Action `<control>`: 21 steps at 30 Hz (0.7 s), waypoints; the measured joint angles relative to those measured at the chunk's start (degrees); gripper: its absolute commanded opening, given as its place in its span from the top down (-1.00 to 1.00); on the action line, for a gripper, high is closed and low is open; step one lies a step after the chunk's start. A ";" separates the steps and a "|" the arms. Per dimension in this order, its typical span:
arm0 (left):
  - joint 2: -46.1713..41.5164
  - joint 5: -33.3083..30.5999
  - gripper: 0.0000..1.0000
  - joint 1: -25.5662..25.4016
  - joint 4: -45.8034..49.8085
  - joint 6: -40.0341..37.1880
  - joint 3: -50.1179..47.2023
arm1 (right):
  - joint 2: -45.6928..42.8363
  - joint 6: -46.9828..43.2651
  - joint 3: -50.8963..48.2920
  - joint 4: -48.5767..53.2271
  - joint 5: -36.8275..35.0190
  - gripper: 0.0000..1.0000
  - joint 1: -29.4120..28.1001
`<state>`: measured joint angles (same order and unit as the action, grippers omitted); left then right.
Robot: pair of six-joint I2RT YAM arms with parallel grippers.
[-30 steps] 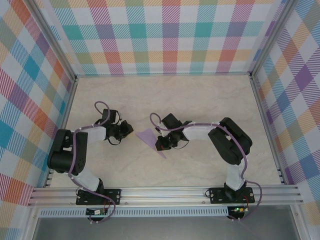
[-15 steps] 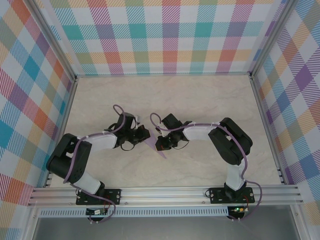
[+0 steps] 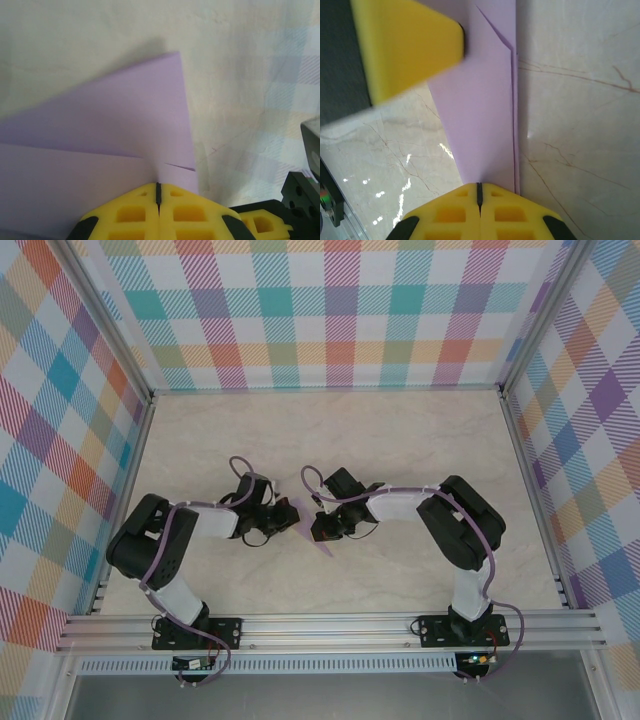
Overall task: Fold a paper plane with a square sheet of paper (pick it up from the middle)
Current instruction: Fold the wing for the fifth time at the center of the table.
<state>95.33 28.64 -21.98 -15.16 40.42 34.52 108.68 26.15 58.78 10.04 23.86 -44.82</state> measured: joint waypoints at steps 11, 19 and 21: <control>-0.44 0.44 0.90 14.60 3.02 -0.92 1.03 | -0.31 1.55 -0.79 -1.44 0.24 0.91 0.04; -3.58 -7.23 0.24 16.87 16.02 -2.05 7.39 | -0.98 6.91 -0.94 -1.53 1.66 0.41 -0.04; -5.70 -8.66 0.14 16.92 19.61 -2.38 8.98 | -2.25 8.20 -0.94 -0.22 1.42 0.17 -0.31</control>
<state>89.62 19.99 -5.06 4.45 38.04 43.51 106.43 34.35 57.84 9.82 25.28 -45.12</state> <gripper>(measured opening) 0.387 0.319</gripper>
